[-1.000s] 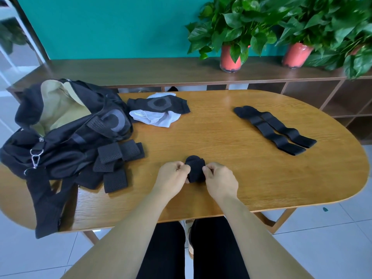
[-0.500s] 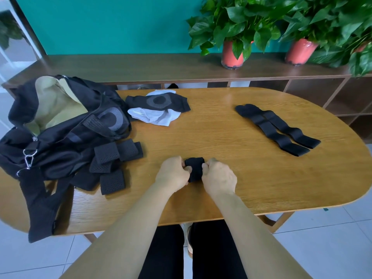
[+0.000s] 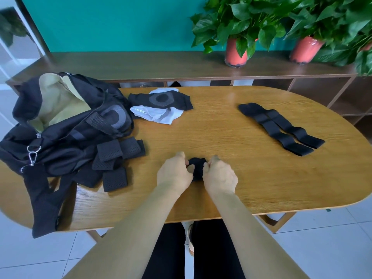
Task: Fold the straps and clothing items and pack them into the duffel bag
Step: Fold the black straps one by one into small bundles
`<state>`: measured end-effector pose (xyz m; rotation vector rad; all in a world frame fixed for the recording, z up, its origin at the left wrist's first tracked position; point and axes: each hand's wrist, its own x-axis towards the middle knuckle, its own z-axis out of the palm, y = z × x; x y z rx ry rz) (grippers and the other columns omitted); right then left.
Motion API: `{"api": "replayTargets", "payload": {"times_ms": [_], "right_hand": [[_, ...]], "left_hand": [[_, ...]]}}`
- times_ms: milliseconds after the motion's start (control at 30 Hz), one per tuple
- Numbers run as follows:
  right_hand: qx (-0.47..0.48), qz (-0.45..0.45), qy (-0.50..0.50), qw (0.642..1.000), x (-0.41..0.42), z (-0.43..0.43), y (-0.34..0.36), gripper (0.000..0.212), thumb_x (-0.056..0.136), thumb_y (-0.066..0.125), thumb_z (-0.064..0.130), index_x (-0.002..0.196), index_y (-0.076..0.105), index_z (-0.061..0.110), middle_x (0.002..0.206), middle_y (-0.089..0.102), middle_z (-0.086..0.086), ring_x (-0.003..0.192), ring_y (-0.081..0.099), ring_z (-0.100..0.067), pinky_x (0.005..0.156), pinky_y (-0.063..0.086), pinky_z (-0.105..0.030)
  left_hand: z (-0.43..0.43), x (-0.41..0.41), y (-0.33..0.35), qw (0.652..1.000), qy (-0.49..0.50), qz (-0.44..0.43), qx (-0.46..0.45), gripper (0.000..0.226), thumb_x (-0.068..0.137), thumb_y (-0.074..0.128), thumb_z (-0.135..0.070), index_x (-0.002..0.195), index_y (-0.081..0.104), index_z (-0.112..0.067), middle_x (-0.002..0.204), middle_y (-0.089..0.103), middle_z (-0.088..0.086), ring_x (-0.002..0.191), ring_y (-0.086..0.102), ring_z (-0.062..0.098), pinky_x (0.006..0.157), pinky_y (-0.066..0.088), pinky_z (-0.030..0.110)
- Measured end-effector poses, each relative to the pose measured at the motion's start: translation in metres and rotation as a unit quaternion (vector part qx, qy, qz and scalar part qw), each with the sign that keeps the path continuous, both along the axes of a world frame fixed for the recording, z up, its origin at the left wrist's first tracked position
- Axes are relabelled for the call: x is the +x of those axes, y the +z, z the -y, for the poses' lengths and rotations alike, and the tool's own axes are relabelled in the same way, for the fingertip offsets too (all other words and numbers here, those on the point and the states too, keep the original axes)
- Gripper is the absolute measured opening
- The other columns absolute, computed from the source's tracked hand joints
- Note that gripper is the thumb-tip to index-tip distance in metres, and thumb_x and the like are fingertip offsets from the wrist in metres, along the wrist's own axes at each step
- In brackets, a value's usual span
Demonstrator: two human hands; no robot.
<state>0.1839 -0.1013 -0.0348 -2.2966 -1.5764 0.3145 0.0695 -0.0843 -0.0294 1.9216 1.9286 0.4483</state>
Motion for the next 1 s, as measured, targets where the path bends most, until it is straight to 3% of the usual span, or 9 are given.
{"api": "replayTargets", "payload": {"times_ms": [133,200,300,400,567,700,833,1000], "right_hand": [[0.047,-0.054,-0.003,0.997,0.004,0.008,-0.006,0.022,0.097,0.046,0.033,0.099,0.057,0.015,0.103,0.056,-0.003,0.072,0.051,-0.02,0.062,0.039,-0.028],[0.114,-0.097,0.014,0.989,0.007,0.018,-0.011,0.019,0.096,0.05,0.032,0.1,0.06,0.017,0.106,0.055,-0.001,0.071,0.054,-0.02,0.062,0.043,-0.03],[0.224,-0.034,0.101,0.969,0.011,0.032,-0.02,0.019,0.089,0.062,0.024,0.107,0.066,0.017,0.107,0.058,-0.002,0.072,0.061,-0.019,0.053,0.047,-0.026],[0.271,0.053,0.152,0.949,0.014,0.036,-0.03,0.015,0.084,0.066,0.018,0.097,0.073,0.019,0.102,0.062,-0.003,0.079,0.061,-0.019,0.048,0.044,-0.023],[0.268,0.125,0.152,0.943,0.01,0.031,-0.031,0.026,0.086,0.05,0.025,0.077,0.074,0.018,0.091,0.066,-0.004,0.076,0.06,-0.025,0.052,0.044,-0.027],[0.224,0.069,0.125,0.964,0.008,0.034,-0.03,0.021,0.081,0.057,0.028,0.087,0.076,0.022,0.086,0.067,0.001,0.074,0.06,-0.024,0.056,0.046,-0.031],[0.187,0.015,0.125,0.974,0.008,0.035,-0.031,0.018,0.082,0.069,0.026,0.099,0.075,0.022,0.093,0.068,0.003,0.084,0.059,-0.022,0.065,0.05,-0.035],[0.17,-0.016,0.164,0.972,-0.028,0.03,-0.026,0.02,0.084,0.067,0.022,0.104,0.073,0.022,0.094,0.066,0.002,0.09,0.057,-0.021,0.067,0.051,-0.035]], "left_hand": [[0.005,-0.007,-0.013,0.997,-0.02,0.035,0.072,0.016,0.093,0.055,-0.038,0.095,0.058,-0.022,0.073,0.058,-0.007,0.066,0.056,0.012,0.05,0.036,0.026],[0.01,-0.01,-0.021,0.99,-0.026,0.073,0.117,0.014,0.092,0.058,-0.034,0.095,0.062,-0.021,0.074,0.056,-0.007,0.064,0.054,0.011,0.052,0.04,0.026],[0.019,-0.012,-0.027,0.972,-0.057,0.085,0.211,0.008,0.088,0.066,-0.027,0.093,0.068,-0.022,0.086,0.054,-0.007,0.075,0.052,0.011,0.062,0.043,0.026],[0.024,-0.016,-0.036,0.958,-0.112,0.026,0.261,0.011,0.085,0.069,-0.023,0.094,0.073,-0.027,0.104,0.064,-0.013,0.102,0.05,0.015,0.08,0.039,0.036],[0.024,-0.017,-0.033,0.964,-0.124,-0.028,0.234,0.019,0.086,0.066,-0.026,0.102,0.073,-0.034,0.114,0.067,-0.017,0.116,0.049,0.01,0.091,0.02,0.036],[0.023,-0.018,-0.029,0.965,-0.136,-0.036,0.22,0.022,0.09,0.061,-0.028,0.109,0.071,-0.031,0.121,0.065,-0.016,0.123,0.046,0.009,0.098,0.017,0.039],[0.035,-0.028,-0.026,0.956,-0.147,-0.05,0.249,0.019,0.085,0.066,-0.034,0.103,0.073,-0.031,0.115,0.068,-0.013,0.112,0.054,0.009,0.092,0.019,0.035],[0.041,-0.061,-0.02,0.944,-0.122,-0.124,0.279,0.015,0.073,0.078,-0.036,0.087,0.076,-0.03,0.099,0.073,-0.012,0.099,0.063,0.01,0.09,0.024,0.037]]}}
